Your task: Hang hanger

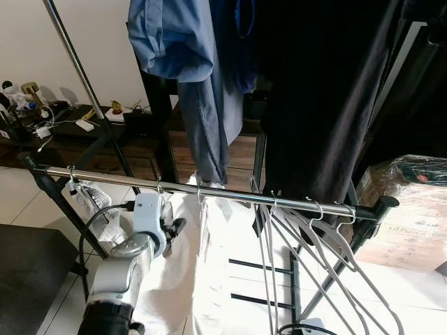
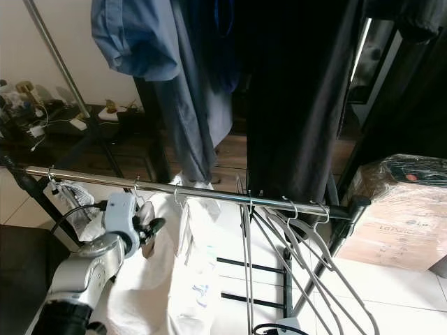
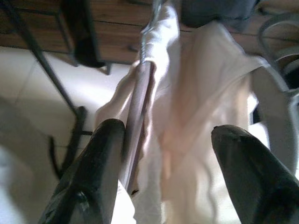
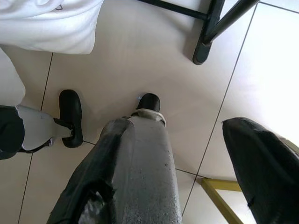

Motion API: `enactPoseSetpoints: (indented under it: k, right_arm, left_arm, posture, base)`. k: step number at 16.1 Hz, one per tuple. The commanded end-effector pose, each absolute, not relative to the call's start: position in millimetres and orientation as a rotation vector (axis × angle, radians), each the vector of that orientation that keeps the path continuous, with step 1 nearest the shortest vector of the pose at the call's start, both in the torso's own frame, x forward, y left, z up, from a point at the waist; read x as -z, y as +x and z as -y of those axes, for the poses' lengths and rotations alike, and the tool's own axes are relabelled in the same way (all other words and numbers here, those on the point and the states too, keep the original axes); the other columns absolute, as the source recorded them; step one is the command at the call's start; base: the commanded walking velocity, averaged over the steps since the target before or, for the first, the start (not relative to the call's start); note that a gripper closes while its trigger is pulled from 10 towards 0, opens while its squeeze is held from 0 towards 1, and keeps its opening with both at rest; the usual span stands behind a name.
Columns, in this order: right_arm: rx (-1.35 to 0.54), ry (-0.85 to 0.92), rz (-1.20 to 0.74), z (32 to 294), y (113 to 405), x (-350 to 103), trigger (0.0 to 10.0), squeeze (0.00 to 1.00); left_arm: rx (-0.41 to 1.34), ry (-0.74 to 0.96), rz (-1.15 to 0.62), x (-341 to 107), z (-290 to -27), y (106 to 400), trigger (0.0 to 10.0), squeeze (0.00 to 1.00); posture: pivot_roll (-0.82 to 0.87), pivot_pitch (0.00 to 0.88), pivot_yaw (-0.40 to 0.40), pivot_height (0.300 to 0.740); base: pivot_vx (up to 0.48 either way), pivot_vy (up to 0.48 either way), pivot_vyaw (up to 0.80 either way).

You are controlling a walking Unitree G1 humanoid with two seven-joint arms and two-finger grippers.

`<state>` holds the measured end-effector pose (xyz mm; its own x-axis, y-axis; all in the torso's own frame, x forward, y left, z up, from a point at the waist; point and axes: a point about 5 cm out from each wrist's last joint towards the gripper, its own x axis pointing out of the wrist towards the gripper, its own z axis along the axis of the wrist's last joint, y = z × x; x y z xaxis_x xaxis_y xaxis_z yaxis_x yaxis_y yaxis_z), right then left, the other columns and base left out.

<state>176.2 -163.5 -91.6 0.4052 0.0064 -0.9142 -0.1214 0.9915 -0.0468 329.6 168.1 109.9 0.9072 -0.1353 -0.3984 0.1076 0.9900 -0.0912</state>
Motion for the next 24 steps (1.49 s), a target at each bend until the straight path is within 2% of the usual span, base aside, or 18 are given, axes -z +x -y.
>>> enactPoseSetpoints:
  k: [1, 7, 9, 11, 14, 16, 17, 18, 19, 21, 22, 24]
  right_arm:
    - [-0.081, -0.112, -1.164, 163, 173, 93, 10.0, 0.0]
    - [-0.084, -0.119, -1.162, 164, 174, 93, 10.0, 0.0]
    - [-0.083, -0.118, -1.164, 164, 173, 93, 10.0, 0.0]
    - [-0.081, -0.116, -1.166, 164, 173, 93, 10.0, 0.0]
    - [-0.081, -0.115, -1.169, 164, 172, 93, 10.0, 0.0]
    - [-0.08, -0.114, -1.171, 164, 172, 94, 10.0, 0.0]
    - [-0.077, -0.11, -1.171, 164, 172, 94, 10.0, 0.0]
    - [-0.065, -0.098, -1.172, 163, 171, 94, 10.0, 0.0]
    - [-0.05, -0.081, -1.172, 163, 171, 94, 10.0, 0.0]
    - [0.052, 0.053, -1.168, 160, 169, 95, 10.0, 0.0]
    - [0.081, 0.082, -1.169, 159, 168, 96, 10.0, 0.0]
    - [0.152, 0.165, -1.171, 157, 166, 96, 10.0, 0.0]
  left_arm:
    - [0.143, -0.077, -0.434, -109, -166, 332, 10.0, 0.0]
    - [0.113, -0.077, -0.434, -111, -171, 339, 10.0, 0.0]
    - [0.168, -0.051, -0.183, -132, -170, 328, 10.0, 0.0]
    - [0.157, 0.057, -0.124, -123, -176, 296, 10.0, 0.0]
    - [0.082, 0.037, -0.116, -104, -192, 245, 10.0, 0.0]
    - [-0.137, 0.068, -0.236, -70, -233, 216, 10.0, 0.0]
    - [-0.213, 0.038, -0.378, -43, -254, 203, 10.0, 0.0]
    - [-0.193, 0.062, -0.482, -24, -261, 197, 10.0, 0.0]
    - [-0.158, 0.086, -0.543, -12, -264, 194, 10.0, 0.0]
    - [-0.07, 0.184, -0.816, 34, -267, 179, 10.0, 0.0]
    - [-0.059, 0.207, -0.868, 44, -266, 177, 10.0, 0.0]
    - [-0.058, 0.154, -1.008, 65, -259, 169, 10.0, 0.0]
  posture:
    - [-0.02, 0.052, -0.013, 0.74]
    - [-0.02, 0.052, -0.018, 0.74]
    - [-0.03, 0.051, -0.011, 0.74]
    - [-0.02, 0.054, -0.006, 0.74]
    - [-0.01, 0.058, -0.003, 0.74]
    - [-0.01, 0.053, -0.002, 0.74]
    - [0.0, 0.05, -0.002, 0.74]
    - [0.01, 0.048, 0.001, 0.74]
    - [0.01, 0.044, 0.007, 0.74]
    - [-0.01, 0.033, 0.019, 0.74]
    - [-0.02, 0.029, 0.027, 0.74]
    - [-0.02, 0.022, 0.031, 0.74]
  base:
    - [0.0, 0.0, 0.0]
    - [0.0, 0.0, 0.0]
    - [0.0, 0.0, 0.0]
    - [0.0, 0.0, 0.0]
    - [0.0, 0.0, 0.0]
    - [0.0, 0.0, 0.0]
    - [0.0, 0.0, 0.0]
    - [0.0, 0.0, 0.0]
    - [0.0, 0.0, 0.0]
    - [0.0, 0.0, 0.0]
    - [0.0, 0.0, 0.0]
    - [0.0, 0.0, 0.0]
